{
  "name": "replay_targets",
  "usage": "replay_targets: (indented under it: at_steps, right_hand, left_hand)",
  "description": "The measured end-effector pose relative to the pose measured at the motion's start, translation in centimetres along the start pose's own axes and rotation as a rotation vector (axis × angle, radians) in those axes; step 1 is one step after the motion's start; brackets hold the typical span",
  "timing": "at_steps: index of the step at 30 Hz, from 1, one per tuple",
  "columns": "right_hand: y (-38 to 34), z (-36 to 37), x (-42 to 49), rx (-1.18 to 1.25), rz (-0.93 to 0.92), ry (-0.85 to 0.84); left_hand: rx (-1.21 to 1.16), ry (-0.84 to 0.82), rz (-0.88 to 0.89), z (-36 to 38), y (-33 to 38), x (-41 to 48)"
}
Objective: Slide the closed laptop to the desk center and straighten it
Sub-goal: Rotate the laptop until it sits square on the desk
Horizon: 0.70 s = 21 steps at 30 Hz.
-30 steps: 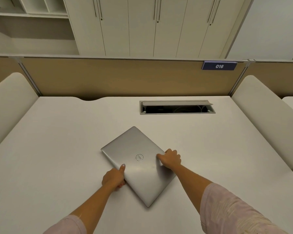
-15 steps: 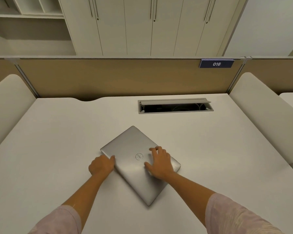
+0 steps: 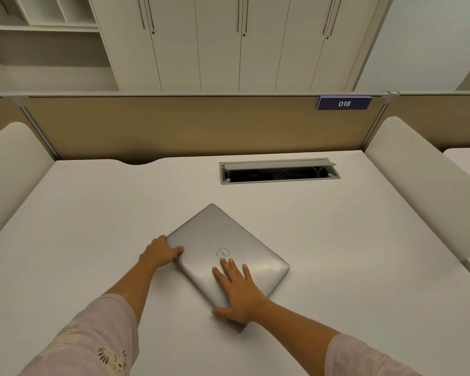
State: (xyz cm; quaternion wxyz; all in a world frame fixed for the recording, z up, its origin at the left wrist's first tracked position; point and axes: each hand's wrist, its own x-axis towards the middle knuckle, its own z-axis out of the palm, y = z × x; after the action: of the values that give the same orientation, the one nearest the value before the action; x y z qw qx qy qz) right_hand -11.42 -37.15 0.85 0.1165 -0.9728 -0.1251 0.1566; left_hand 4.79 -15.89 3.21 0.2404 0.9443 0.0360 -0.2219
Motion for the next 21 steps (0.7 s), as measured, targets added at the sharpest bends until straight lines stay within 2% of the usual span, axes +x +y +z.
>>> replay_targets:
  at_steps: [8, 21]
  right_hand:
    - [0.7, 0.2, 0.1, 0.085, -0.002, 0.024]
    - [8.4, -1.6, -2.4, 0.135, -0.103, -0.01]
  left_hand:
    - [0.072, 0.089, -0.032, 0.9, 0.6, -0.4]
    - [0.058, 0.089, -0.093, 4.0, 2.1, -3.4]
